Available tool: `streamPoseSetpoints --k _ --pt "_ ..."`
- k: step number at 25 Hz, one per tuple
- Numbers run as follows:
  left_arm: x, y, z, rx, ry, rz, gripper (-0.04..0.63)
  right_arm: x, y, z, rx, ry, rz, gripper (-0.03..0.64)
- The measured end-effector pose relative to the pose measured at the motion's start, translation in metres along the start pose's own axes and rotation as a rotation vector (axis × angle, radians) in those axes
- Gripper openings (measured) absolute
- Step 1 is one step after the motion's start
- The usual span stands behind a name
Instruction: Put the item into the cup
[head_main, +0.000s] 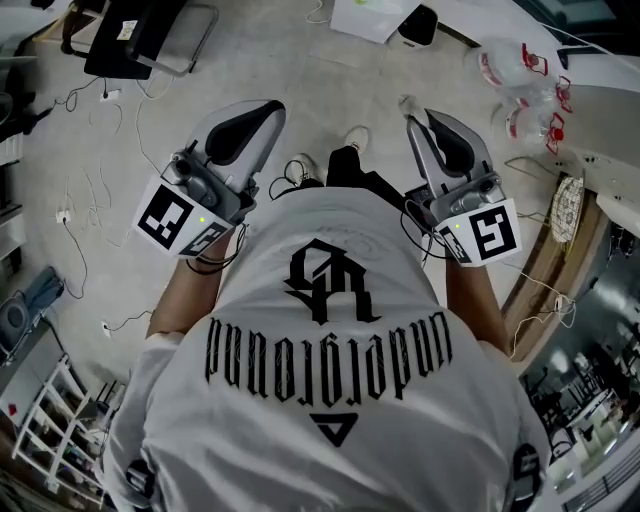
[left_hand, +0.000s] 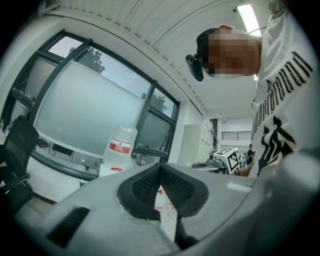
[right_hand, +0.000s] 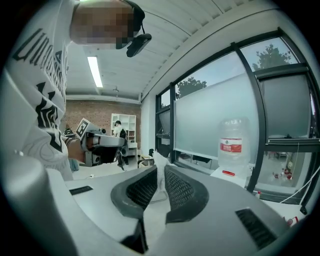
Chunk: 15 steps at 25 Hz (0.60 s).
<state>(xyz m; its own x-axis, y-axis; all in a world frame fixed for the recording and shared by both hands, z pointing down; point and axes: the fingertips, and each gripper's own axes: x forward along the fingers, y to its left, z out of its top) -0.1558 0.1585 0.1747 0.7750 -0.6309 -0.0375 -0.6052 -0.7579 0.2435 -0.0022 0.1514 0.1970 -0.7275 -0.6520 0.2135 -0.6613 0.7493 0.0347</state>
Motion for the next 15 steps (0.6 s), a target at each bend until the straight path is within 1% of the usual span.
streamPoseSetpoints --k 2,6,10,15 --pt "0.005 0.004 0.0 -0.009 -0.003 0.016 0.014 0.003 -0.008 0.0 0.004 -0.006 0.011 0.048" --pt "0.023 0.009 0.0 -0.004 0.005 0.038 0.014 0.007 -0.029 0.001 0.006 -0.014 0.028 0.048" --pt "0.052 0.012 0.0 0.008 0.013 0.05 0.014 0.005 -0.059 -0.001 0.011 -0.015 0.034 0.048" --pt "0.095 0.03 0.001 0.018 0.014 0.076 0.014 0.012 -0.1 -0.004 0.019 -0.015 0.037 0.048"
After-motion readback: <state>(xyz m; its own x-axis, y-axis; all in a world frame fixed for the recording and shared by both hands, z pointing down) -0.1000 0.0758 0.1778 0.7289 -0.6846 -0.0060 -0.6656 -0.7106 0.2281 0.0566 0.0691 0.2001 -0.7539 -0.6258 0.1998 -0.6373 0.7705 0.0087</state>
